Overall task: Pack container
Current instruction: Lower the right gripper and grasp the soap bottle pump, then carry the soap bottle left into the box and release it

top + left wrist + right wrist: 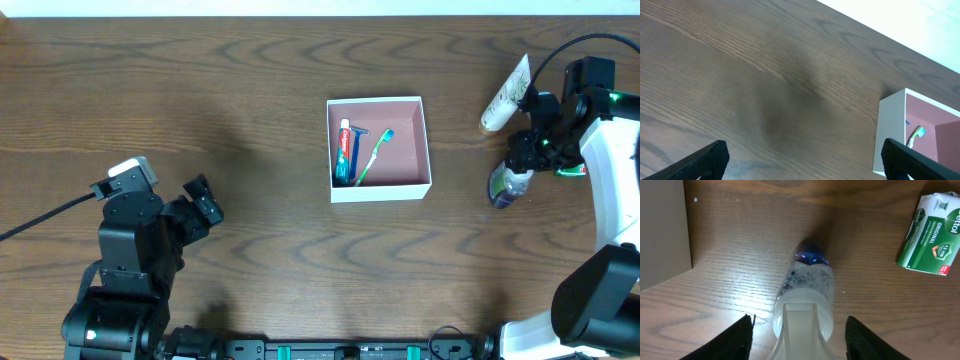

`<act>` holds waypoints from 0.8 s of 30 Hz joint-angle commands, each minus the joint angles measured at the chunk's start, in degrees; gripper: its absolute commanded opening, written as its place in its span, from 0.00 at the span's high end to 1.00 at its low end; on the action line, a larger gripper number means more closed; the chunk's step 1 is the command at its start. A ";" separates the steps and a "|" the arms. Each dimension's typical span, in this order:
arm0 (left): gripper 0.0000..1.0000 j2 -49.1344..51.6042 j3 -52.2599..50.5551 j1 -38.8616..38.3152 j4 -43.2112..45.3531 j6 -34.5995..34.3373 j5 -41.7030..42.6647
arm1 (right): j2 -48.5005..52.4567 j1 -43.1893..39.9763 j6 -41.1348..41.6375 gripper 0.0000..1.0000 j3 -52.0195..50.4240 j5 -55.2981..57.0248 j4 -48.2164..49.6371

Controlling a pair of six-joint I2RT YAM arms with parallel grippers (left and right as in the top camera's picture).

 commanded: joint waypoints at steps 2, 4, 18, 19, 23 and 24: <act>0.02 0.02 0.07 0.20 0.04 -0.50 -0.28 | 0.02 -0.33 0.07 0.49 -0.22 -0.70 0.07; 0.02 0.02 0.07 0.20 0.04 -0.50 -0.28 | 0.02 -0.33 0.09 0.53 -0.22 -0.70 0.07; 0.02 0.02 0.07 0.20 0.04 -0.50 -0.28 | 0.00 -0.33 2.32 0.73 0.72 -0.79 -0.20; 0.02 0.02 0.07 0.20 0.04 -0.50 -0.28 | 0.00 -0.33 2.78 0.74 0.92 -0.94 -0.28; 0.02 0.02 0.07 0.20 0.04 -0.48 -0.28 | 0.00 -0.33 3.52 0.75 3.19 -2.64 -2.32; 0.02 0.02 0.07 0.20 0.04 -0.48 -0.26 | -0.02 -0.33 3.54 0.74 4.17 -3.17 -3.32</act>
